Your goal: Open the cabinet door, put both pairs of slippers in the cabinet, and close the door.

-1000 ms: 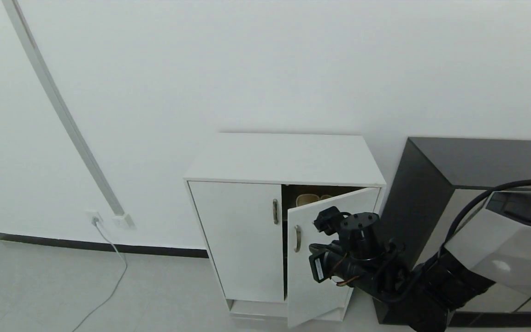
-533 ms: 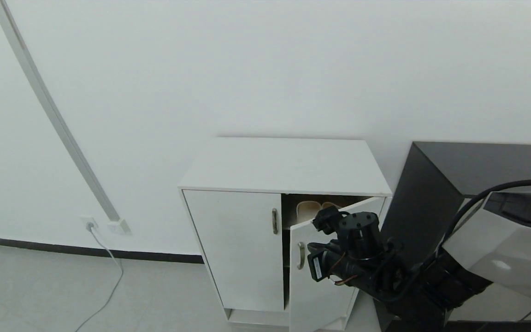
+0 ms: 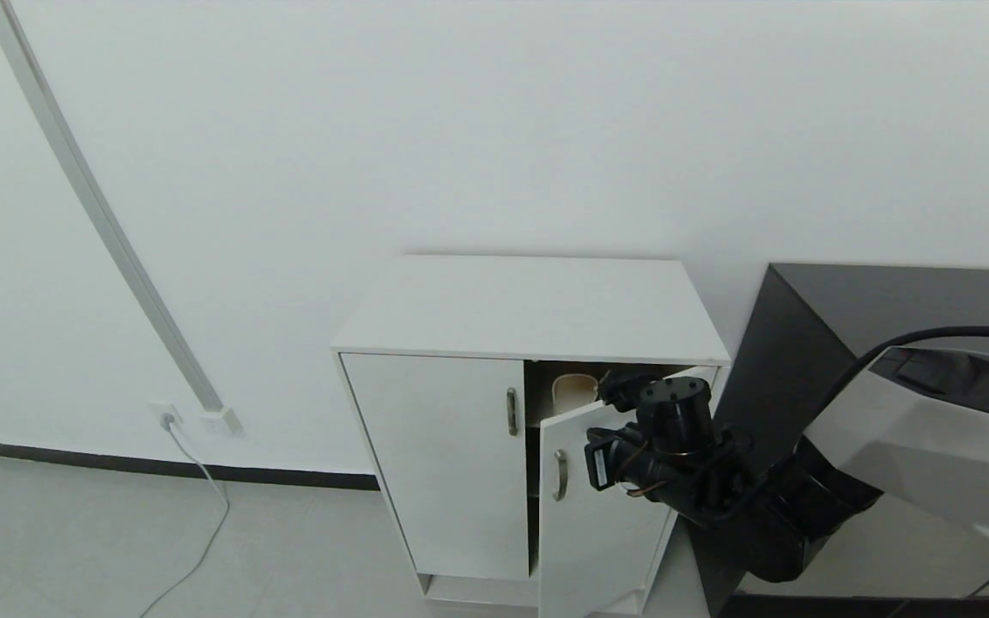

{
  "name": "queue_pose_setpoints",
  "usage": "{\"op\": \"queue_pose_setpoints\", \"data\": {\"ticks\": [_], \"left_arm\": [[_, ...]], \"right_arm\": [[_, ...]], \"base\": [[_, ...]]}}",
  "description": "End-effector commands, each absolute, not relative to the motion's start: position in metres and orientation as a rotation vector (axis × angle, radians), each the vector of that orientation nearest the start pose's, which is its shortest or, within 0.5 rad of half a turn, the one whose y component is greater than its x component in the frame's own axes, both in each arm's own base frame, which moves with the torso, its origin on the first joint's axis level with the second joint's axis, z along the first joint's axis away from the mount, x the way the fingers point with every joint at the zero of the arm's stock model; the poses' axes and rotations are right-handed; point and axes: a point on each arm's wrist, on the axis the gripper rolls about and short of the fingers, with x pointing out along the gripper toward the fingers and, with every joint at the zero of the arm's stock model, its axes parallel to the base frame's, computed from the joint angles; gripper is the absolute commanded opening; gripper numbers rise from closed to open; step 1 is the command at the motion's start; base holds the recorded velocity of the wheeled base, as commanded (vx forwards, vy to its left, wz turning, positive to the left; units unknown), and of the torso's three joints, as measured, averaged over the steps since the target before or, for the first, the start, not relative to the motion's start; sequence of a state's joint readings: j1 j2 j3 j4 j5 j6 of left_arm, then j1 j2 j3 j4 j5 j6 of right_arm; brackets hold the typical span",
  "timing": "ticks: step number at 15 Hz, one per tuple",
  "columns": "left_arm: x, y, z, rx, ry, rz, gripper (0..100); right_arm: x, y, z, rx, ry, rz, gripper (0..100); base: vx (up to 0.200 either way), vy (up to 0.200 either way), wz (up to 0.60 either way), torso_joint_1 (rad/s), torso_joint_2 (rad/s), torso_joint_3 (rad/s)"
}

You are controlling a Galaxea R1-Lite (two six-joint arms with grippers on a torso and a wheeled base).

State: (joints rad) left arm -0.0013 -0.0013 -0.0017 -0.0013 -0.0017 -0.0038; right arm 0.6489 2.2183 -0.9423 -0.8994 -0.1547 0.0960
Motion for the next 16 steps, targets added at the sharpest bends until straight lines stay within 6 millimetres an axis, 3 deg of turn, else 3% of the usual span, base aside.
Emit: {"op": "queue_pose_setpoints", "data": {"ticks": [1, 9, 16], "left_arm": [[-0.023, 0.0, 0.076, -0.005, -0.003, -0.003, 0], [-0.023, 0.0, 0.076, -0.005, -0.003, -0.003, 0], [-0.023, 0.0, 0.076, -0.005, -0.003, -0.003, 0]], "right_arm": [[0.328, 0.237, 0.05, -0.054, 0.378, 0.455, 0], [0.363, 0.223, 0.04, -0.033, 0.36, 0.38, 0], [0.376, 0.213, 0.043, -0.021, 0.338, 0.347, 0]], "base": [[0.0, 0.0, 0.0, 0.0, 0.0, 0.0], [0.0, 0.0, 0.0, 0.0, 0.0, 0.0], [0.0, 0.0, 0.0, 0.0, 0.0, 0.0]]}}
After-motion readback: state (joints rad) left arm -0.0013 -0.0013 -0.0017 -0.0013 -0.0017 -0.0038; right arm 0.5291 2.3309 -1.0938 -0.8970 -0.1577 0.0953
